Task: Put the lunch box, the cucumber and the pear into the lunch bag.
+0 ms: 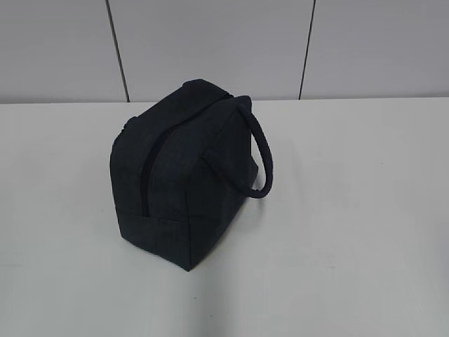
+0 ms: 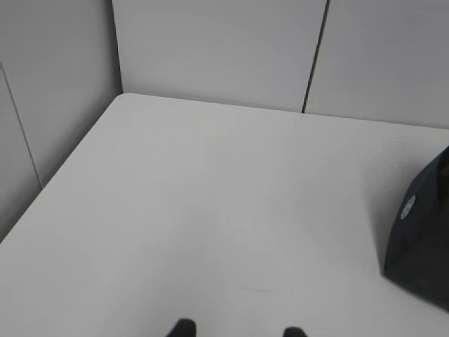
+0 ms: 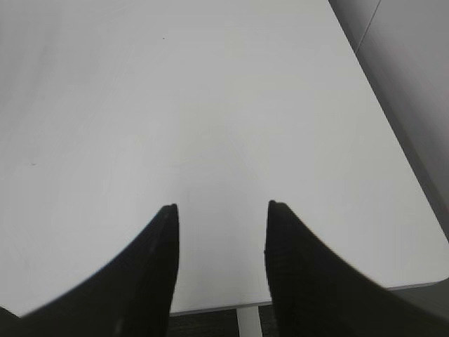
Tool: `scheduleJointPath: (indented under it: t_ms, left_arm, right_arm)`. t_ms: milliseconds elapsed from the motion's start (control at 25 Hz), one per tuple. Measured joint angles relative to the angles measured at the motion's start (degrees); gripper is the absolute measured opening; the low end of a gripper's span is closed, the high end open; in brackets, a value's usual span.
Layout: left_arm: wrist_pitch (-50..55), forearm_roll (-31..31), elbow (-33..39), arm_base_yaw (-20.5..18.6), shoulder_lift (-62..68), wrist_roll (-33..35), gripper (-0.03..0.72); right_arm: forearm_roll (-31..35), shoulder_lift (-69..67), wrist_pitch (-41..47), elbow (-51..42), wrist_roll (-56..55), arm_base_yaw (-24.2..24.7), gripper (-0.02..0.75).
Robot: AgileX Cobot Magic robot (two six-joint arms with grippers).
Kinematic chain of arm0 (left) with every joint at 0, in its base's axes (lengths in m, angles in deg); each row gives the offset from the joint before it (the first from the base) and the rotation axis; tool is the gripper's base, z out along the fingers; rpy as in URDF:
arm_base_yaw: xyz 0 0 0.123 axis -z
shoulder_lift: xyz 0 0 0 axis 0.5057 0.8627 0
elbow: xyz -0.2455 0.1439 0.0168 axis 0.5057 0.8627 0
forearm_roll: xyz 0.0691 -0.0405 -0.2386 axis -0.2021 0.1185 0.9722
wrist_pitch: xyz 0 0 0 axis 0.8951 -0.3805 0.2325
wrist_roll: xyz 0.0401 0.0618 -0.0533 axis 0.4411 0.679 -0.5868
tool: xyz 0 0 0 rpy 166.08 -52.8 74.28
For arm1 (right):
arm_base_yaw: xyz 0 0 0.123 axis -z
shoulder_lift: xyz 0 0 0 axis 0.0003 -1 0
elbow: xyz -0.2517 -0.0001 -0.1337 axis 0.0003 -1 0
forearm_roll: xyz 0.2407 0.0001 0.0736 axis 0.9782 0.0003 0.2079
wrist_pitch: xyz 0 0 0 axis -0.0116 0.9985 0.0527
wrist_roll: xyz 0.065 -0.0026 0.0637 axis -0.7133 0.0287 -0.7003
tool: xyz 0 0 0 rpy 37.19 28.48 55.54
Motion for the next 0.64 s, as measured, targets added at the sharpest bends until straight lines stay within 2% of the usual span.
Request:
scheduleJointPath:
  t_ms: [640]
  left_arm:
    - [0.00,0.02,0.00,0.00,0.00,0.00,0.242]
  right_arm:
    - [0.00,0.00,0.00,-0.03,0.00,0.00,0.332]
